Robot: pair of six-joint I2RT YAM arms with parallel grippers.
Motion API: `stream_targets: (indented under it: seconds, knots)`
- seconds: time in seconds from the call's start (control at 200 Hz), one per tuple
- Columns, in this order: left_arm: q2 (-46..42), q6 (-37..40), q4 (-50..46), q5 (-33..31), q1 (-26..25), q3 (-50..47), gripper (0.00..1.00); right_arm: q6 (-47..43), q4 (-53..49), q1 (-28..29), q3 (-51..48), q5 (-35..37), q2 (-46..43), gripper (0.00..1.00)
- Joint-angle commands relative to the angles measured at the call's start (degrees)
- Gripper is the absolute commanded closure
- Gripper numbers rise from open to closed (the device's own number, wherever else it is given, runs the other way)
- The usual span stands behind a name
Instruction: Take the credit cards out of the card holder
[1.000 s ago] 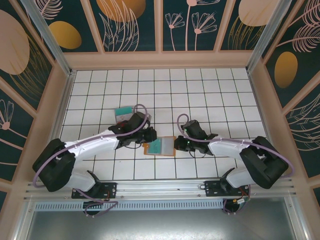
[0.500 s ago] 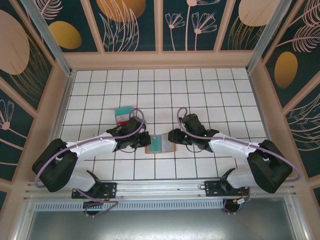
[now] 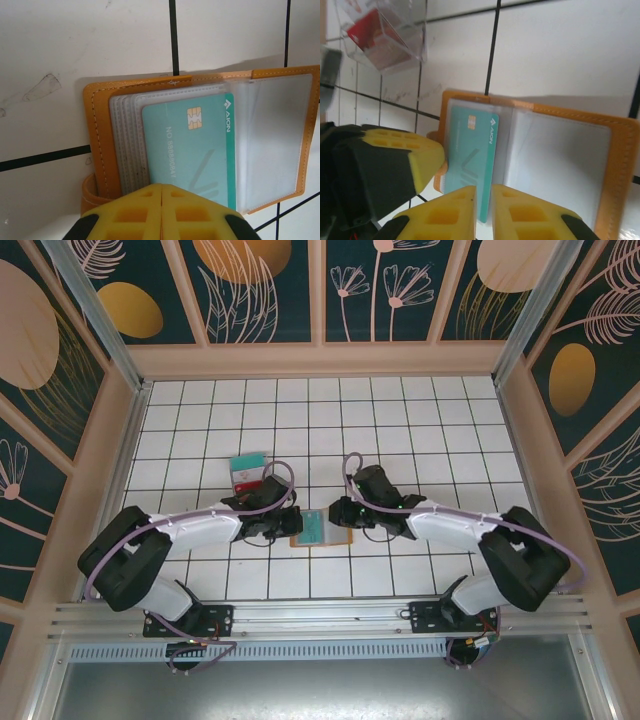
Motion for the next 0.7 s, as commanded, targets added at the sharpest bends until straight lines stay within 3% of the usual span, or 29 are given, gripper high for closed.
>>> stream_targets:
  seconds: [0.0,0.696]
  knots:
    - [1.53,0.31,0.52,0.56,0.05,-0.09,0.92,0.8,2.91,0.12,1.92,-5.12,3.1,0.85]
    - [2.64,-0.13,0.23,1.45,0.03,-0.4,0.94,1.91,8.49,-1.32,2.64,-12.65,12.79,0.84]
